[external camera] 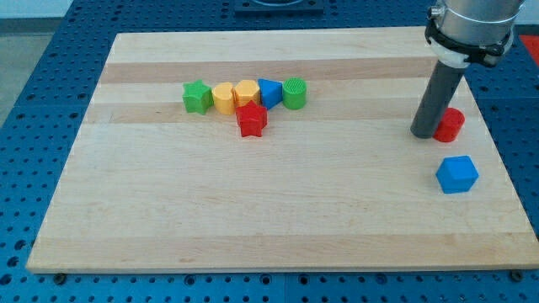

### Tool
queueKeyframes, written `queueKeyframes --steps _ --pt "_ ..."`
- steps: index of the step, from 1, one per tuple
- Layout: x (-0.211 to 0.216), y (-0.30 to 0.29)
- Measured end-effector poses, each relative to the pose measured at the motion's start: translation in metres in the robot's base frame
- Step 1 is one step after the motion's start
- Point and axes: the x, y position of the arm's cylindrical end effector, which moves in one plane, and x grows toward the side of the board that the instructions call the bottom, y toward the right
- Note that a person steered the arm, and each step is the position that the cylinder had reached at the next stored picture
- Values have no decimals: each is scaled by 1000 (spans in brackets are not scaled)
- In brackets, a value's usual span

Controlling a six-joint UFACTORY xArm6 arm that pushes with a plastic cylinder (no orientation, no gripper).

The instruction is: Slightly adjust the green star left to the yellow heart

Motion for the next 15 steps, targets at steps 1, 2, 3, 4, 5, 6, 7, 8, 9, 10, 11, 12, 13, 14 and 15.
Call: queueKeyframes --steps 1,2,3,4,5,6,7,8,9,10,11,12,13,14,15 --pt "11 -10" --pt "47 -73" --pt "72 -135" --pt "92 -191" --pt "100 -241" --pt "90 -291" --pt "54 -343" --pt "-25 -371" --pt "-40 -371" --pt "-46 -357" --pt "-47 -341" --pt "-47 -341" --pt "-47 -335" --pt "-47 -326" --pt "-47 -316"
